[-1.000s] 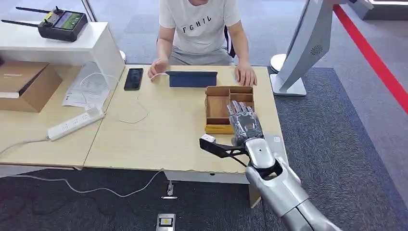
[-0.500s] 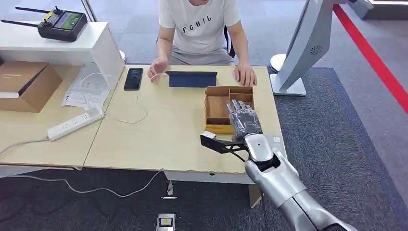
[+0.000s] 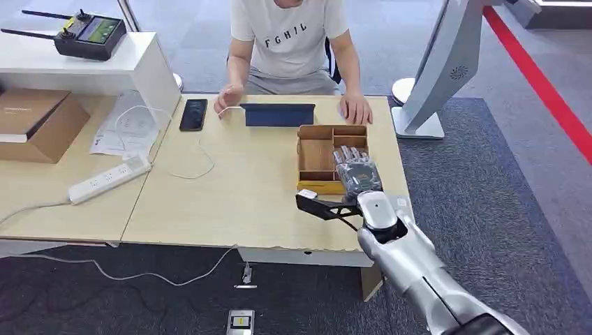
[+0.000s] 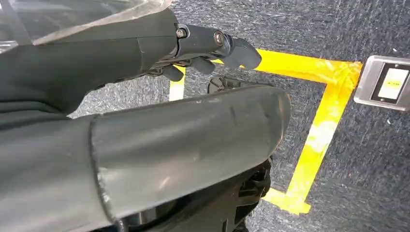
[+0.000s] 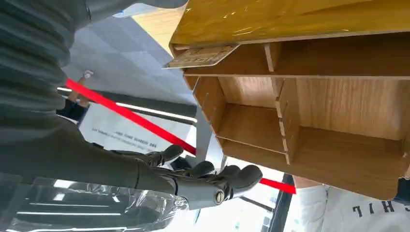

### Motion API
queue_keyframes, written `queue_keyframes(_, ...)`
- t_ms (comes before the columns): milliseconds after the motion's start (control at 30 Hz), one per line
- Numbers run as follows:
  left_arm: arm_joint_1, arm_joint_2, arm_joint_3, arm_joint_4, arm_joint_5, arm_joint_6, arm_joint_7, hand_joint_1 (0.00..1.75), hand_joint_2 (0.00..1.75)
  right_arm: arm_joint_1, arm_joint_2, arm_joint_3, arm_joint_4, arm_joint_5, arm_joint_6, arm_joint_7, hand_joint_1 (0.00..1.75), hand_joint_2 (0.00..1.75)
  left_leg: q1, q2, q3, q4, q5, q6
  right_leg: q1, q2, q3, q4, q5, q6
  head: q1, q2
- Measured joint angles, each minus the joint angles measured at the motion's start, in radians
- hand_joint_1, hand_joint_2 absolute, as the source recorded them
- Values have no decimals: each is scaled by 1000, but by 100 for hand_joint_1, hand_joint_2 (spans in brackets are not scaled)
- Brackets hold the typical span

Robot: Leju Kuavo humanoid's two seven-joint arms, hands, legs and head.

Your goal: Pass the card to the sensor for recognition and then transmit it.

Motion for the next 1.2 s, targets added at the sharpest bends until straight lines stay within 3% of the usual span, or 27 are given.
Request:
queue_keyframes(767, 1, 3, 0, 0, -5, 0, -3, 0, 0, -27, -31, 0, 77, 15, 6, 0, 0, 175, 0, 0, 0, 0, 0, 0, 0, 0, 0, 0, 0, 0, 0, 0)
queue_keyframes(1200, 1, 4, -9, 0, 3, 0, -3, 0, 0, -36, -15, 7, 90, 9, -3, -18, 0, 175, 0, 0, 0, 0, 0, 0, 0, 0, 0, 0, 0, 0, 0, 0)
